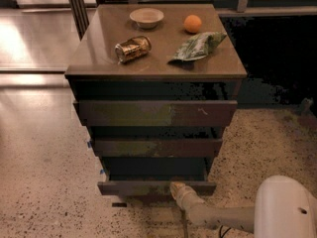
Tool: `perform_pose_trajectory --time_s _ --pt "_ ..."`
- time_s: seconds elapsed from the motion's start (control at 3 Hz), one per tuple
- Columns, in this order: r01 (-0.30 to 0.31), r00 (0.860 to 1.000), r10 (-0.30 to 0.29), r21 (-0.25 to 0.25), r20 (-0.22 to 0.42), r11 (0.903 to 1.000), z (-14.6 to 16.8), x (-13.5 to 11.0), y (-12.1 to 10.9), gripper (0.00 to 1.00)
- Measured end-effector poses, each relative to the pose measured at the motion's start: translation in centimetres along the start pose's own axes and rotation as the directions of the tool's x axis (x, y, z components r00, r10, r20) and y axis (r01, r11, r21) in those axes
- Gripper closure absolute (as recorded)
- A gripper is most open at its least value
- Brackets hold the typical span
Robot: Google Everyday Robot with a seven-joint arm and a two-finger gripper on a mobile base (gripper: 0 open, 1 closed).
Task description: Close bottom drawer
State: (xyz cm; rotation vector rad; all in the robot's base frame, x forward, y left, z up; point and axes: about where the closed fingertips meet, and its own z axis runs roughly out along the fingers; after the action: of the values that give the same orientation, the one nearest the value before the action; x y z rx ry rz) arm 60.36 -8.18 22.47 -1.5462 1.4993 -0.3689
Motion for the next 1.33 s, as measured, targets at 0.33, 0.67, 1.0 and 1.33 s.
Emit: perform_pose_trajectory --time_s 0.33,0.67,1.0,1.33 --pt "-0.059 0.998 0.057 -0.06 -0.034 0.9965 0.3 0.3 0.5 1.0" --pt "-0.131 0.991 0.127 -0.106 -0.047 0.9856 1.0 0.8 1.0 1.0" --pt "-0.129 0.991 0.125 -0.1 -0.05 0.9865 1.1 0.7 1.5 1.0" --pt "-0.132 0.99 0.128 -0.08 -0.054 0.9881 1.4 1.0 1.4 1.0"
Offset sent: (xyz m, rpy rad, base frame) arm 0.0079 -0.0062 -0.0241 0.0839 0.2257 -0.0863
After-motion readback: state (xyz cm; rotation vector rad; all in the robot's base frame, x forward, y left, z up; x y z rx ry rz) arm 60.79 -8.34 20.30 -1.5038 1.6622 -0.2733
